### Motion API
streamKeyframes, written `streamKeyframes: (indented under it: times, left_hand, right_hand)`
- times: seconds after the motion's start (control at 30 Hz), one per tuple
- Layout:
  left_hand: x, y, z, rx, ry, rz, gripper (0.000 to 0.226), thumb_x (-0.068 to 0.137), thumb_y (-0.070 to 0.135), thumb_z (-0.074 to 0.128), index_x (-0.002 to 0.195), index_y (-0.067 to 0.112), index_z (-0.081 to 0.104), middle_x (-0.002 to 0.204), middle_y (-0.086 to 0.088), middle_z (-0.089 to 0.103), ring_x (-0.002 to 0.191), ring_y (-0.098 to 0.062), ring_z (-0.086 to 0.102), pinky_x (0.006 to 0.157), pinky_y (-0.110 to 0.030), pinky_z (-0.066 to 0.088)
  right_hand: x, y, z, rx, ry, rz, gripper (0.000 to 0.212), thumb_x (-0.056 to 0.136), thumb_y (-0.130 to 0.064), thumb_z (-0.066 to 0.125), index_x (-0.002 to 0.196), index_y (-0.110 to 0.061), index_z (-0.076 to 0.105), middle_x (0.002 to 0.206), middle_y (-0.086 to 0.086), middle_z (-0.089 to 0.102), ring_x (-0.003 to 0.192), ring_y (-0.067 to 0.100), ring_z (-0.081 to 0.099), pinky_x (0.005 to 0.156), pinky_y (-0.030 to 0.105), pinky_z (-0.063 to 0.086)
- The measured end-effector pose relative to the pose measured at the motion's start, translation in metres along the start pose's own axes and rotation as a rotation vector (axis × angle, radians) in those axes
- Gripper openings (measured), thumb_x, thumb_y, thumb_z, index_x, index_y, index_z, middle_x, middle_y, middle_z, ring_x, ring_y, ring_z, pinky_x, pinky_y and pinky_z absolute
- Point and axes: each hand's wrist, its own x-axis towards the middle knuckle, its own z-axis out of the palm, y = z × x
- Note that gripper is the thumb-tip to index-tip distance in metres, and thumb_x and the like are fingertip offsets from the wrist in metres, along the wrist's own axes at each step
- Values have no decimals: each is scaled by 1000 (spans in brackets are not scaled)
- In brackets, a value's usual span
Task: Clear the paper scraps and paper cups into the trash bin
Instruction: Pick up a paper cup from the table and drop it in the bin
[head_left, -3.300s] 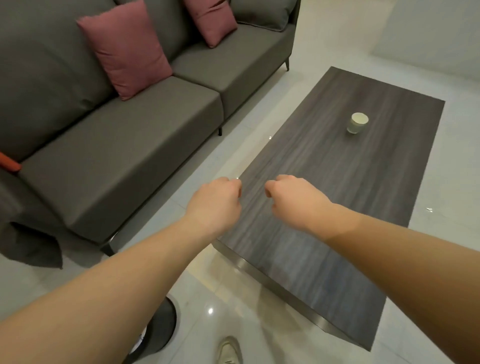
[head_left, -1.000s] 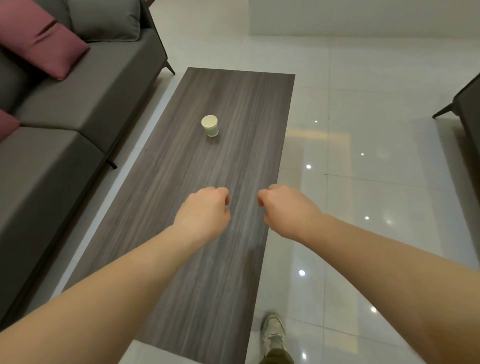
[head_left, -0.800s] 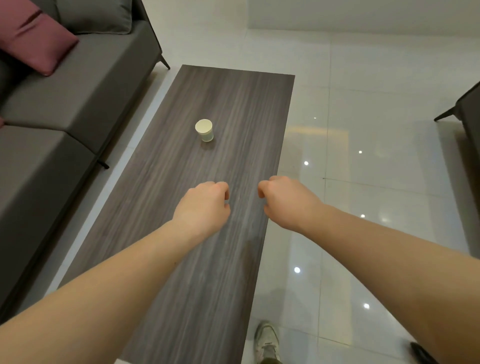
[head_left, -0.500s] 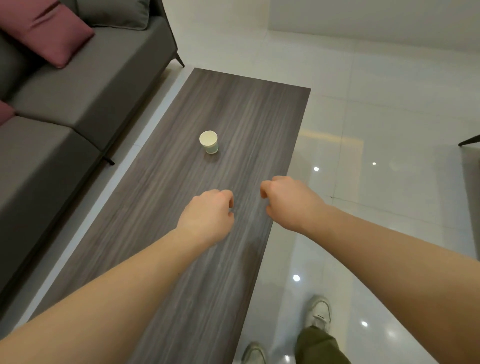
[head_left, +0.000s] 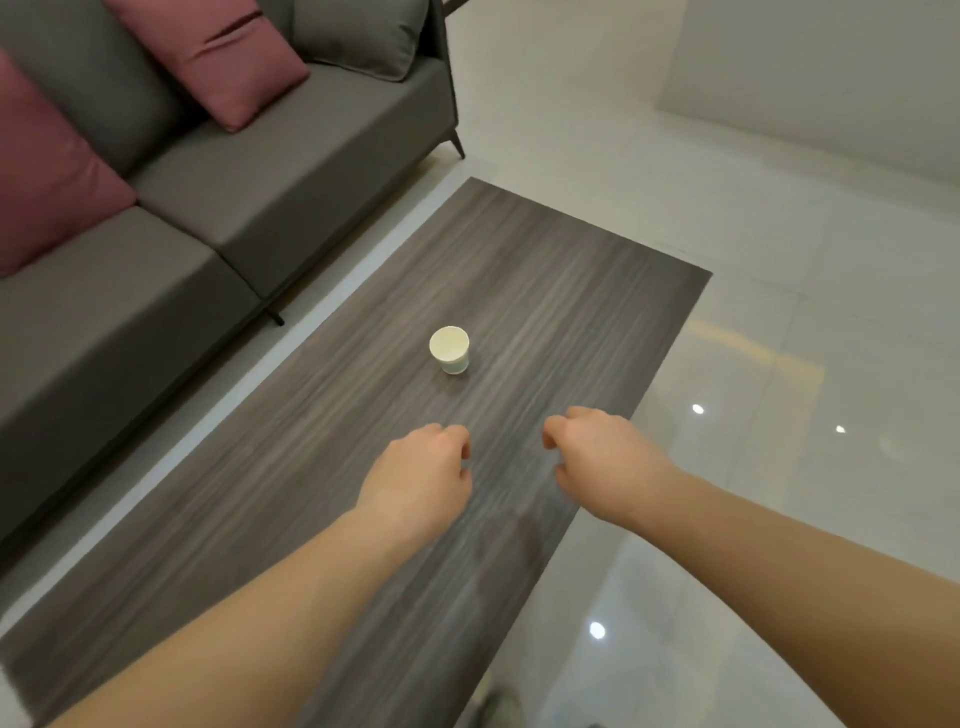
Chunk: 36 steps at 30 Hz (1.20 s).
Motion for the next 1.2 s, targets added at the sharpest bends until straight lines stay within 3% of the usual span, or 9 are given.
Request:
streamKeyframes:
  times: [0.43, 0.7, 0.93, 1.2]
  left_hand:
    - [115, -34, -4, -137, 80, -218, 30, 90, 32, 53, 119, 27, 49, 118, 5, 45, 110, -20, 48, 82, -40, 50]
    - [188, -62, 9, -182, 86, -283, 41, 86, 29, 55, 125, 28, 42, 118, 5, 41, 110, -19, 48, 79, -37, 50]
    - [229, -79, 32, -233, 6, -387, 53, 80, 35, 65, 125, 25, 38, 114, 1, 41, 109, -24, 53, 83, -40, 49]
    - [245, -88, 49, -318, -29, -523, 65, 82, 33, 65, 137, 27, 30, 126, 2, 39, 117, -22, 51, 86, -38, 49]
  right_hand:
    - [167, 0, -33, -65, -90, -216, 34, 90, -9, 50, 123, -14, 49, 116, 10, 53, 107, 31, 56, 87, 39, 48]
    - [257, -2, -21, -22, -53, -304, 39, 88, -10, 54, 125, -16, 42, 119, 6, 43, 111, 26, 43, 84, 37, 46]
    - [316, -13, 8, -70, -76, -388, 60, 82, -17, 64, 135, -17, 36, 150, 13, 23, 141, 32, 16, 108, 51, 32]
    - [343, -6, 30, -100, -207, -449, 73, 86, -18, 66, 145, -20, 24, 157, 11, 9, 144, 31, 9, 107, 54, 35]
